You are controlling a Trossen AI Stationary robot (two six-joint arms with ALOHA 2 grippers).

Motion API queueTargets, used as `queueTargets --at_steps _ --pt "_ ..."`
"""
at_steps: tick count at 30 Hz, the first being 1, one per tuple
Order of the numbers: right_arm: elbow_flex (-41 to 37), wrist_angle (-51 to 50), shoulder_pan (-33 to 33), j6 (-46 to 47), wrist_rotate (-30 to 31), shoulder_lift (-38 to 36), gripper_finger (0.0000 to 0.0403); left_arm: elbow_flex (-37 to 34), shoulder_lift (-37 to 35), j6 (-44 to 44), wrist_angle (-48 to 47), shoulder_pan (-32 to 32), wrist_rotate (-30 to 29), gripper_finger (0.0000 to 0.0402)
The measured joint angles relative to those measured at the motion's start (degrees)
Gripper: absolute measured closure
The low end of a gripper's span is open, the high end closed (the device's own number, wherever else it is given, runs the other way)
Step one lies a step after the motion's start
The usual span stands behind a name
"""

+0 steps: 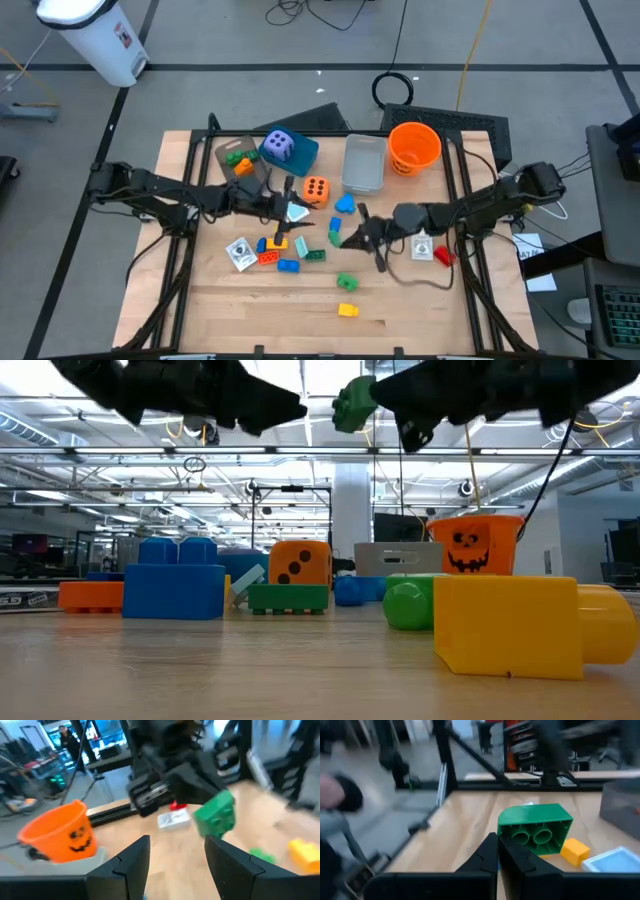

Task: Pick & Place Toys
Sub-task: Put the green game piece into the black bin

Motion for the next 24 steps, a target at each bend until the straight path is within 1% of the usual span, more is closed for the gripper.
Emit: queueTargets --at_steps 4,6,7,11,14,20,24 --pt "-3.5 6.9 -4.4 8.2 -4.2 0.0 0.0403 6.3 0.6 8.0 -11.8 -4.6 -11.1 0.0203" --pt "-4.4 9.8 -5.8 11.2 -4.9 0.0 0.0403 8.8 1.4 10.3 -14.6 -6.5 -15.4 0.0203" --pt "-4.6 10.7 -6.4 12.5 -5.8 0.0 0.0403 9.9 2.1 11.2 -15.4 -7.2 -16.5 0.0203" --pt "-4.7 12.7 -8.1 16.8 -10.2 0.0 0.0403 13.9 5.8 15.0 -16.5 -8.9 -19.7 0.0203" --pt "-4.7 12.9 -8.4 17.2 -10.5 0.0 0.0403 16.7 9.0 16.9 -17.7 -9.6 -22.3 0.0199" --pt "-4.7 12.8 -8.3 17.7 -11.2 0.1 0.0403 21.8 13.4 17.4 -21.5 -10.4 -23.3 0.016" --pt "-4.7 13.5 -8.3 17.6 -11.1 0.1 0.0403 23.6 14.3 17.0 -23.8 -10.5 -23.8 0.0129"
